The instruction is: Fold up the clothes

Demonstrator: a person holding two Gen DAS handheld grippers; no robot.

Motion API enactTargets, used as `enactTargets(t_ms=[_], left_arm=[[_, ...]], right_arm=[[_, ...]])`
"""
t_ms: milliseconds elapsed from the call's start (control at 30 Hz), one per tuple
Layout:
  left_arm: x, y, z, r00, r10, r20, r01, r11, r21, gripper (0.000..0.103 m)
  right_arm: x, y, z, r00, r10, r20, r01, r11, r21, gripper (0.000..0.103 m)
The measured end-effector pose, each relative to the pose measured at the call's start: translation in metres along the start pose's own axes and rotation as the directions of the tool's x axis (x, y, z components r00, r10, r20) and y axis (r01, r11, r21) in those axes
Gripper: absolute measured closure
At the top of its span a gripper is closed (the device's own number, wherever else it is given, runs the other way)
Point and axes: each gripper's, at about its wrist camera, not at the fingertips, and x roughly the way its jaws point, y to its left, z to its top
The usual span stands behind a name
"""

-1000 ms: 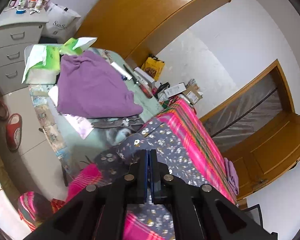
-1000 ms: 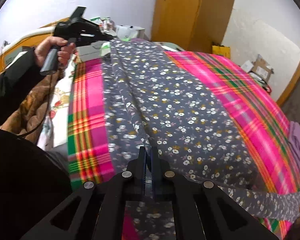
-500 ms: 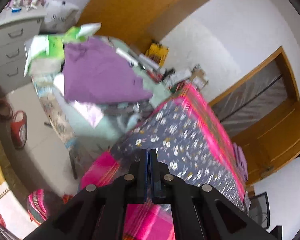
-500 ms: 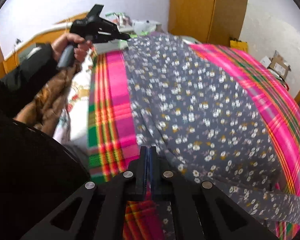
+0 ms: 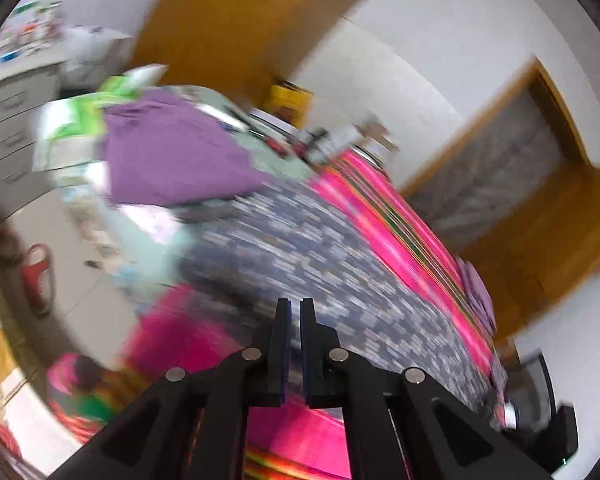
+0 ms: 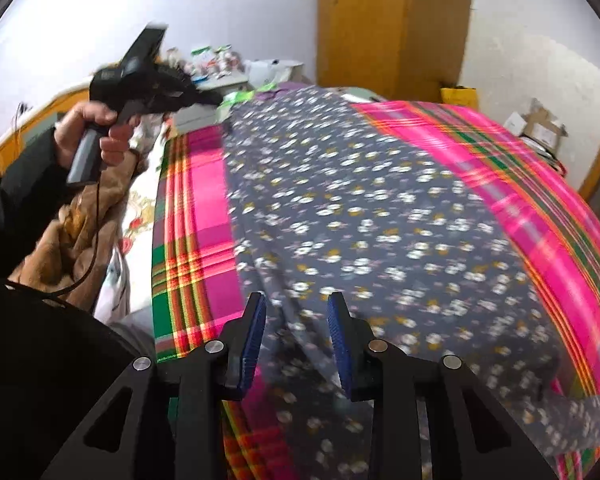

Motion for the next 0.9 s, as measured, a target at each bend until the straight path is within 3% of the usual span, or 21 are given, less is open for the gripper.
enactTargets(t_ms=[100,167,333,433,600,700,900], left_arm=[[0.019,-0.029,-0.009,0.998,-0.022,-0.052,0.026,0.996,0.087,0.100],[0.027,-0.037,-0.013,0.997,-0.031,-0.077,0.038,0.994,0.098,0.100],[0.027,-0.031,-0.014,0.997,-0.019,-0.077,0.026,0.997,0.079,0.100],[0.026,-0.021,-0.014,0.997,0.000,-0.080,0.004,0.999,0.055,0.100],[0.014,-0.013,-0.020,0.997,0.025,-0.079,-0.021,0.999,0.050,0.100],[0.009,-0.013,-0.020,0.997,0.026,-0.067,-0.023,0.999,0.039,0.100],[0.023,-0.046,-0.019,0.996,-0.021,-0.085,0.029,0.994,0.101,0.100]], right_arm=[[0.013,0.005,0.000,0.999,-0.013,-0.034,0.013,1.000,-0.020,0.074],[0.015,0.004,0.000,0.999,-0.011,-0.032,0.011,1.000,-0.009,0.090],[0.009,-0.001,0.000,1.000,0.006,-0.011,-0.006,1.000,0.015,0.093],[0.014,0.000,-0.001,1.000,0.014,-0.026,-0.014,1.000,0.003,0.100],[-0.001,0.009,-0.003,0.998,0.064,0.002,-0.064,0.997,-0.046,0.100],[0.009,0.001,-0.010,0.995,0.093,-0.043,-0.094,0.995,-0.025,0.100],[0.006,-0.008,-0.007,0.993,0.121,-0.007,-0.121,0.992,0.043,0.095]])
